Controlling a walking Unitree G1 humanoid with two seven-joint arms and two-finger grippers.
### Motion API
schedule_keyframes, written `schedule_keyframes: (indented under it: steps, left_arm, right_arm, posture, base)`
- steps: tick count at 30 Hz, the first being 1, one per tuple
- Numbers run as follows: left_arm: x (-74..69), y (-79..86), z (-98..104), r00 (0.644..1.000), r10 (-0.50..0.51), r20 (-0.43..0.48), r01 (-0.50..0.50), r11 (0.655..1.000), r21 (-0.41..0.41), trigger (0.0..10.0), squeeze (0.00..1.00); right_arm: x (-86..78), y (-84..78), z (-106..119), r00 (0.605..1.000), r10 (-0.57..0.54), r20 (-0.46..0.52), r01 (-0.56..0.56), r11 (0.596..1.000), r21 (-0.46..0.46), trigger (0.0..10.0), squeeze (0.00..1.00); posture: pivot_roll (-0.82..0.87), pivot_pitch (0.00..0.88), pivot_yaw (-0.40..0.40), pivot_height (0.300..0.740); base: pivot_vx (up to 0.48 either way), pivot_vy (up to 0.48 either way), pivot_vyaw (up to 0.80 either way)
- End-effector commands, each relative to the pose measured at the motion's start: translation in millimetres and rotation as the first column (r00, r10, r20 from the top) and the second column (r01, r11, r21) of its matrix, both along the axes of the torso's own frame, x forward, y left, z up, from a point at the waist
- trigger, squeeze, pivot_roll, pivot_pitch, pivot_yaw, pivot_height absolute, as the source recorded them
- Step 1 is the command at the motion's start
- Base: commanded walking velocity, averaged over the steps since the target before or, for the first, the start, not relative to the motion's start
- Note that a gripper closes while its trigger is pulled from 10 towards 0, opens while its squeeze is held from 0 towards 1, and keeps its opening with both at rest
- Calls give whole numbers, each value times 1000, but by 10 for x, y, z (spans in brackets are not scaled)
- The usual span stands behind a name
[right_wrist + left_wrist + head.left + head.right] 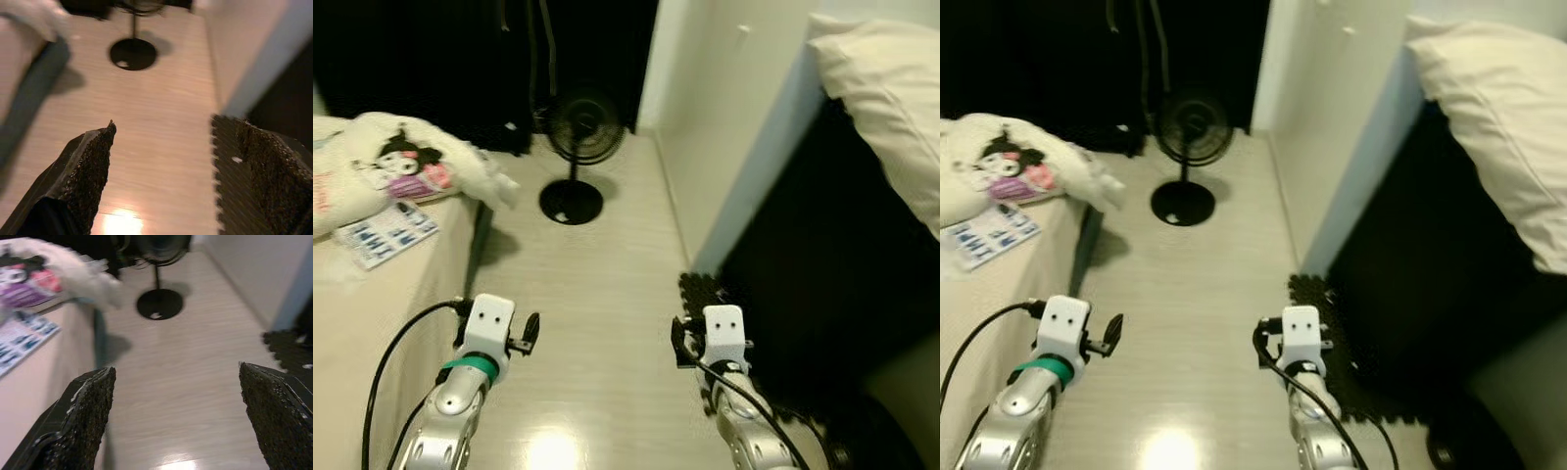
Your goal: Clean up the room
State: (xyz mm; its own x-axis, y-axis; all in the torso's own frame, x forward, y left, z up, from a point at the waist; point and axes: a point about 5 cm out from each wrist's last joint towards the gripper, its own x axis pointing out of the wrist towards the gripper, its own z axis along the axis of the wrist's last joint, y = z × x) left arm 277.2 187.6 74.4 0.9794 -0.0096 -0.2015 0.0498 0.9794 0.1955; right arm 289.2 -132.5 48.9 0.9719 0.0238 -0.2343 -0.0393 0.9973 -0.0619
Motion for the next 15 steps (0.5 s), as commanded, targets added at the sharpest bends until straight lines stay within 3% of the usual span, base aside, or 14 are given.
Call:
schedule_keyframes:
  steps: [1,8,15]
  left_arm:
    - [-3,-32,-17,1000,-13,-6,12,1000,-12,10000,0]
    - [11,-20,-9,1000,-18,-5,18,1000,-13,10000,0]
    - [21,-12,5,1000,-22,-1,22,1000,-8,10000,0]
  right_arm:
    - [0,-17,-27,1000,1,-8,-1,1000,-13,10000,0]
    - [27,10,-16,1000,15,-3,-15,1000,-8,10000,0]
    - [48,19,-12,1000,20,0,-20,1000,-4,10000,0]
  posture:
    - [130,0,-24,740]
    - [137,0,-24,740]
    - [140,0,-23,740]
  base:
    - [0,0,800]
    - [0,0,800]
    - [172,0,800]
